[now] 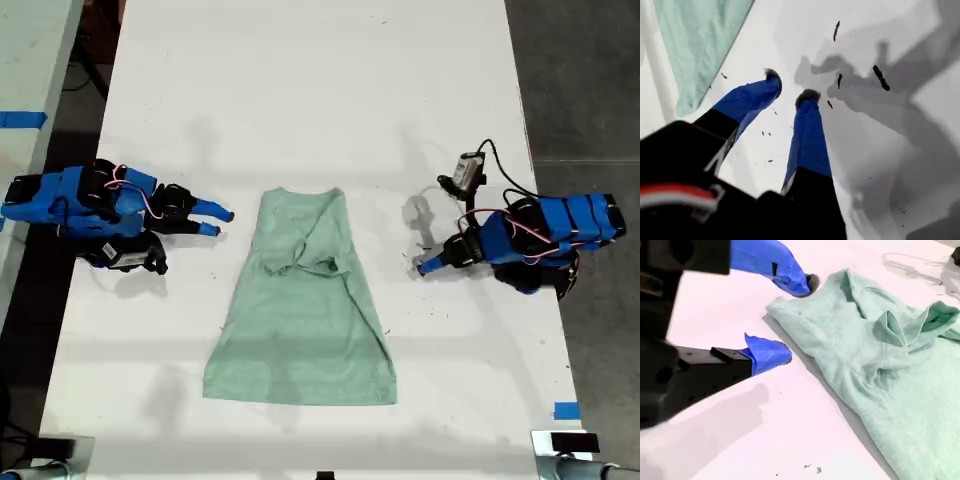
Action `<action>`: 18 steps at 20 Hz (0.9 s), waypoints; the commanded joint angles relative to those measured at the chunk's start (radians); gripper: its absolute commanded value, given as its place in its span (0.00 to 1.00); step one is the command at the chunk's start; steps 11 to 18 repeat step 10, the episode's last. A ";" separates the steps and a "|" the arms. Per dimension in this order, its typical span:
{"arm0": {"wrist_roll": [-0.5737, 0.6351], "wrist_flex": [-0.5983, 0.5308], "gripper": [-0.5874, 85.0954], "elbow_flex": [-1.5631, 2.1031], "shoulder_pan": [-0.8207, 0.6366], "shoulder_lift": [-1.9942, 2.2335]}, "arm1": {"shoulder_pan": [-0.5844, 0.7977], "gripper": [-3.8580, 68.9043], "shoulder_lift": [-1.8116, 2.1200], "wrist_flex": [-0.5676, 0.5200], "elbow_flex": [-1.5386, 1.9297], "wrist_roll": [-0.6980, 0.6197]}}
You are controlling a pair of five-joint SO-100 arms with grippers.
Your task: Fold t shirt
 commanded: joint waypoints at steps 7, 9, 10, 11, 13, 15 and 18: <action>0.135 0.003 0.22 0.048 -0.038 -0.005 | 0.115 0.19 0.011 -0.031 0.063 -0.133; 0.316 0.000 0.22 0.048 -0.092 0.014 | 0.117 0.18 0.011 -0.031 0.063 -0.141; 0.359 0.000 0.22 0.048 -0.114 0.014 | 0.117 0.18 0.011 -0.031 0.063 -0.143; 0.359 0.000 0.22 0.048 -0.114 0.014 | 0.117 0.18 0.011 -0.031 0.063 -0.143; 0.359 0.000 0.22 0.048 -0.114 0.014 | 0.117 0.18 0.011 -0.031 0.063 -0.143; 0.359 0.000 0.22 0.048 -0.114 0.014 | 0.117 0.18 0.011 -0.031 0.063 -0.143; 0.359 0.000 0.22 0.048 -0.114 0.014 | 0.117 0.18 0.011 -0.031 0.063 -0.143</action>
